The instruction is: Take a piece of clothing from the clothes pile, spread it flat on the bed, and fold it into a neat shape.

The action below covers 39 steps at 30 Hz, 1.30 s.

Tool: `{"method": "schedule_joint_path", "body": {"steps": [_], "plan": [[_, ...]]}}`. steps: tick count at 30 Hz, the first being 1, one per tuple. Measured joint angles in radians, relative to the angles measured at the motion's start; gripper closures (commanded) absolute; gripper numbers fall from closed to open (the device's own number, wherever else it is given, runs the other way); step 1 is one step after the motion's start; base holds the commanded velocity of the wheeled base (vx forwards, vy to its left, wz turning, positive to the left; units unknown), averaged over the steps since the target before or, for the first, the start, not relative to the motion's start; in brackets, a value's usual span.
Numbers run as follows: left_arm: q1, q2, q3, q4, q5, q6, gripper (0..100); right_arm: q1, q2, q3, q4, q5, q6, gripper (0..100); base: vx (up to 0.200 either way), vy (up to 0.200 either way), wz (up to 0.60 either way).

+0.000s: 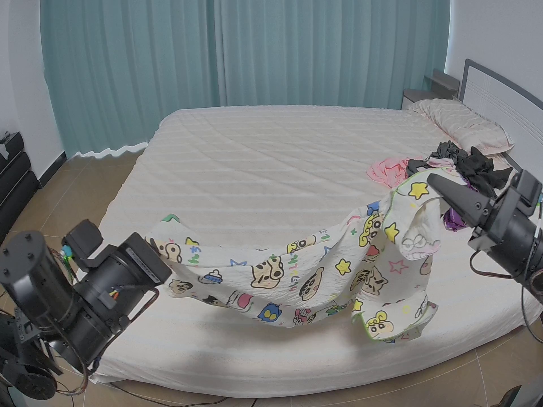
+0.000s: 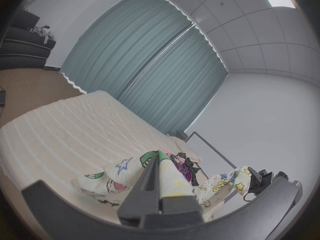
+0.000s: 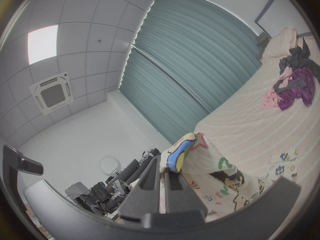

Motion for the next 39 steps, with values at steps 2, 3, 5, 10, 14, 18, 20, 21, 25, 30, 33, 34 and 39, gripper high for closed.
{"method": "schedule_joint_path", "body": {"steps": [2,3,5,10,14,18,20,21,25,30,33,34,39], "plan": [[0.0,-0.04,-0.002,0.027,0.0,0.013,100,0.006,-0.043,-0.002,0.023,0.001,-0.014,100,0.0,0.0,0.0],[0.0,-0.068,-0.004,0.051,0.0,0.023,100,0.009,-0.068,-0.004,0.039,0.002,-0.021,100,0.0,0.0,0.0],[0.0,-0.119,-0.012,0.103,0.001,0.038,100,0.014,-0.12,-0.011,0.066,0.009,-0.035,100,0.0,0.0,0.0],[0.003,-0.222,-0.063,0.233,0.011,0.058,100,0.017,-0.225,-0.065,0.146,0.02,-0.056,100,0.0,0.0,0.0],[0.007,-0.27,-0.123,0.309,0.033,0.062,100,0.014,-0.264,-0.145,0.233,0.022,-0.06,100,0.0,0.0,0.0],[0.009,-0.305,-0.18,0.393,0.044,0.064,100,0.012,-0.285,-0.235,0.313,0.024,-0.061,100,0.0,0.0,0.0],[0.012,-0.321,-0.208,0.438,0.048,0.064,100,0.011,-0.289,-0.283,0.343,0.026,-0.061,100,0.0,0.0,0.0],[0.014,-0.326,-0.22,0.455,0.048,0.064,100,0.01,-0.285,-0.302,0.351,0.026,-0.061,100,0.0,0.0,0.0],[0.048,-0.322,-0.244,0.478,0.044,0.062,100,-0.018,-0.24,-0.339,0.361,0.037,-0.057,100,0.0,0.0,0.0],[0.11,-0.262,-0.27,0.483,0.023,0.047,100,-0.087,-0.13,-0.383,0.36,0.071,-0.048,100,0.0,0.0,0.0],[0.142,-0.211,-0.287,0.484,-0.009,0.036,100,-0.124,-0.042,-0.412,0.347,0.084,-0.045,100,0.133,0.0,0.0],[0.154,-0.19,-0.295,0.484,-0.018,0.032,100,-0.137,-0.01,-0.423,0.341,0.087,-0.044,100,0.2,0.0,0.0],[0.204,-0.079,-0.35,0.484,-0.051,-0.001,100,-0.188,0.14,-0.482,0.297,0.09,-0.042,100,0.2,0.0,0.0]]}}
